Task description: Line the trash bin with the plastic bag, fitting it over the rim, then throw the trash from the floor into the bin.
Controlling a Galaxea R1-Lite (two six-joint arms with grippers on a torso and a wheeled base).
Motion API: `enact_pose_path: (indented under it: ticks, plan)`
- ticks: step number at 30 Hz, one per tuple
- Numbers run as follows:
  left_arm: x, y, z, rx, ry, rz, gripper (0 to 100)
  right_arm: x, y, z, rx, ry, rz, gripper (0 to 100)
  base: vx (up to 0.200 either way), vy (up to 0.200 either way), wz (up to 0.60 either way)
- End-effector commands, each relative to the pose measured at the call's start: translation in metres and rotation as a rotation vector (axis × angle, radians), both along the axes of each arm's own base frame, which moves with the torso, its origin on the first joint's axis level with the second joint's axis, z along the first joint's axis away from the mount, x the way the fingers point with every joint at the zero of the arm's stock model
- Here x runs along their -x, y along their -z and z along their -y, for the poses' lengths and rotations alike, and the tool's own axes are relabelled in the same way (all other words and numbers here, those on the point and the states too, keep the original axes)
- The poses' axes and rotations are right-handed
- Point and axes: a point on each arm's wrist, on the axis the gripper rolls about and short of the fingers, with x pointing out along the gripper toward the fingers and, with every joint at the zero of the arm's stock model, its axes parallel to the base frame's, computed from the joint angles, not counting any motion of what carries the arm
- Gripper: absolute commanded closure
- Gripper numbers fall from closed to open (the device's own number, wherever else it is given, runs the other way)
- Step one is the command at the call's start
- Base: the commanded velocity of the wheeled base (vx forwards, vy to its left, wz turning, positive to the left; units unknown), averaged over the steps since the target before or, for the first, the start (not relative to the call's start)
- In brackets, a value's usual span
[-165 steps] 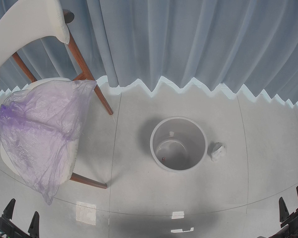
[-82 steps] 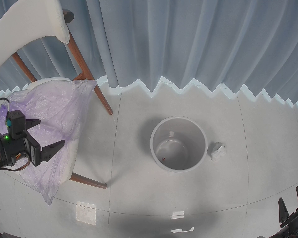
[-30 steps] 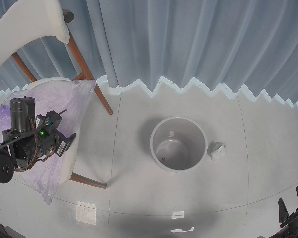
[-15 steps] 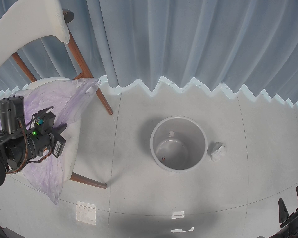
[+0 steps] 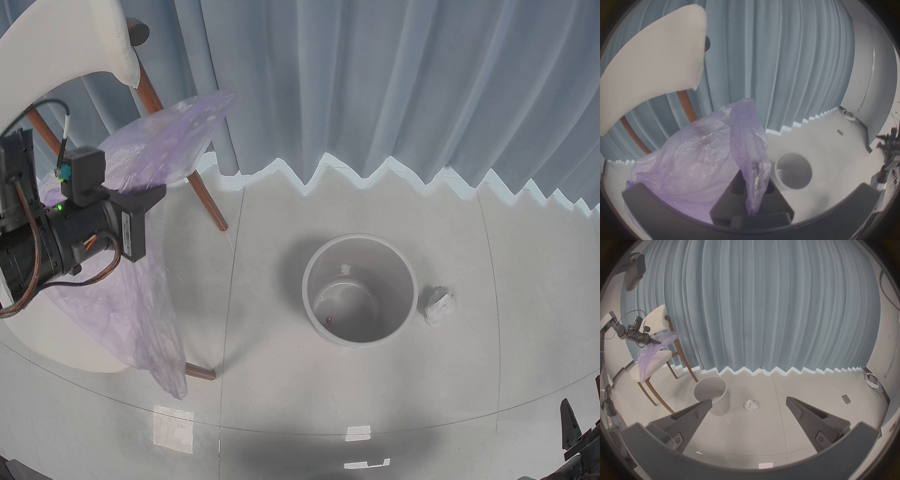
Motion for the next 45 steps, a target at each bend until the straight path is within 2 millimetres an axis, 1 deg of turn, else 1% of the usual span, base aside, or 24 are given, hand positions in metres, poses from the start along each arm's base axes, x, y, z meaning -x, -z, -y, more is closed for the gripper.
enact_pose_path:
  ticks: [1,4,6,7,8,9,10,15,19,21,22,25,30,35,42,45]
  plan:
    - [-0.006,-0.012,0.022,0.051,0.077,0.015,100,0.0,0.005,0.0,0.0,-0.001,0.0,0,0.0,0.0,0.0]
    - [-0.012,-0.024,0.036,0.093,0.115,0.033,100,0.0,0.005,0.0,-0.002,-0.001,0.0,0,0.0,0.0,0.0]
    - [-0.013,-0.036,0.051,0.153,0.161,0.044,100,0.0,0.005,0.0,0.0,0.002,0.0,0,0.0,0.0,0.0]
    - [-0.013,-0.039,0.055,0.167,0.171,0.046,100,0.0,0.005,0.0,-0.002,-0.001,0.0,0,0.0,0.0,0.0]
    - [-0.014,-0.044,0.064,0.187,0.196,0.051,100,0.0,0.005,0.0,0.0,-0.001,0.0,0,0.0,0.0,0.0]
    - [-0.014,-0.045,0.065,0.188,0.2,0.052,100,0.0,0.005,0.0,0.0,-0.001,0.0,0,0.0,0.0,0.0]
    - [-0.015,-0.045,0.076,0.188,0.227,0.052,100,0.0,0.005,0.0,0.0,-0.001,0.0,0,0.0,0.0,0.0]
    - [-0.017,-0.047,0.109,0.219,0.312,0.073,100,0.0,0.005,0.0,0.0,-0.001,0.0,0,0.0,0.0,0.0]
    - [-0.017,-0.05,0.127,0.232,0.356,0.082,100,0.0,0.005,0.0,0.0,-0.001,0.0,0,0.0,0.0,0.0]
    - [-0.016,-0.054,0.134,0.24,0.373,0.091,100,0.0,0.005,0.0,0.0,0.001,0.0,0,0.0,0.0,0.0]
    - [-0.016,-0.054,0.134,0.24,0.373,0.091,100,0.0,0.005,0.0,0.0,0.001,0.0,0,0.0,0.0,0.0]
    - [-0.023,-0.058,0.148,0.26,0.393,0.103,100,0.0,0.005,0.0,0.0,-0.001,0.0,0,0.0,0.0,0.0]
    - [-0.022,-0.056,0.161,0.278,0.418,0.087,100,0.0,0.005,0.0,-0.002,-0.001,0.0,0,0.0,0.0,0.0]
    - [-0.024,-0.051,0.167,0.272,0.422,0.077,100,0.0,0.005,0.0,0.0,-0.001,0.0,0,0.0,0.0,0.0]
    - [-0.031,-0.045,0.165,0.264,0.379,0.068,100,0.0,0.005,0.0,0.0,-0.001,0.0,0,0.0,0.0,0.0]
    - [-0.045,-0.035,0.156,0.243,0.306,0.048,100,0.0,0.005,0.0,0.0,-0.001,0.0,0,0.0,0.0,0.0]
